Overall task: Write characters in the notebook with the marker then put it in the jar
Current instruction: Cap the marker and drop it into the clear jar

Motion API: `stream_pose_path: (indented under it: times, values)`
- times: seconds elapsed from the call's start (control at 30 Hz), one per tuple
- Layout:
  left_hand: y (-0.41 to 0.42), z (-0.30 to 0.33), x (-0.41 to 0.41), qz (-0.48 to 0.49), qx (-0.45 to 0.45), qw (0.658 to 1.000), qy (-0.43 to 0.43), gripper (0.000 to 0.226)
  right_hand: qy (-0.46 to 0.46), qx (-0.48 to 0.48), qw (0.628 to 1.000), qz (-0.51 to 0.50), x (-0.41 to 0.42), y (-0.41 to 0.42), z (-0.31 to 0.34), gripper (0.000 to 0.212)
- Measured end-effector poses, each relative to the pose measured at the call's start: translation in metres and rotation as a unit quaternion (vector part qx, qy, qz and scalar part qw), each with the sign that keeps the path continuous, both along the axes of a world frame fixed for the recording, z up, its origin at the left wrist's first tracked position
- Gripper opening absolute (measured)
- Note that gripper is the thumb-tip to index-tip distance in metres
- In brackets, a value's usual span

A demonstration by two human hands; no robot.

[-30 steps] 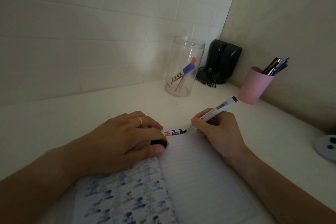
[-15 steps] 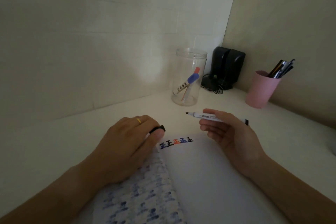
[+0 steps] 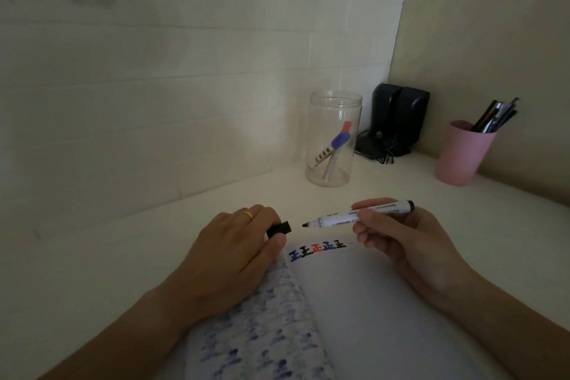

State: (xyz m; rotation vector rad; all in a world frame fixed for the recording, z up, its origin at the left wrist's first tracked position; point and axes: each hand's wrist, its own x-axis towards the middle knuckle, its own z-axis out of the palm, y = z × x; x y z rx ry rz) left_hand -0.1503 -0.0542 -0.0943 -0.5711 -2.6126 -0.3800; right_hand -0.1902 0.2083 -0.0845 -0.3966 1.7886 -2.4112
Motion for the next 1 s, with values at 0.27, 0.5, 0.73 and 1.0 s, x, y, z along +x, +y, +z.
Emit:
stream_pose_path:
  times: [0.27, 0.5, 0.73, 1.0]
  values:
    - [0.003, 0.006, 0.003, -0.035, -0.017, 0.999, 0.006, 0.027, 0.028, 0.022, 0.999, 0.022, 0.005, -0.004, 0.001, 0.025]
    - [0.007, 0.01, 0.006, -0.068, -0.04, 0.996, 0.033, 0.029, 0.04, 0.074, 0.996, 0.042, 0.01, -0.005, 0.003, 0.024]
    - [0.013, 0.016, 0.014, -0.105, -0.025, 0.993, 0.055, 0.035, 0.056, 0.073, 0.993, 0.069, 0.016, -0.002, 0.011, 0.02]
    - [0.013, 0.017, 0.026, -0.122, 0.032, 0.992, -0.001, 0.031, 0.102, 0.082, 0.986, 0.104, 0.023, -0.004, 0.013, 0.029]
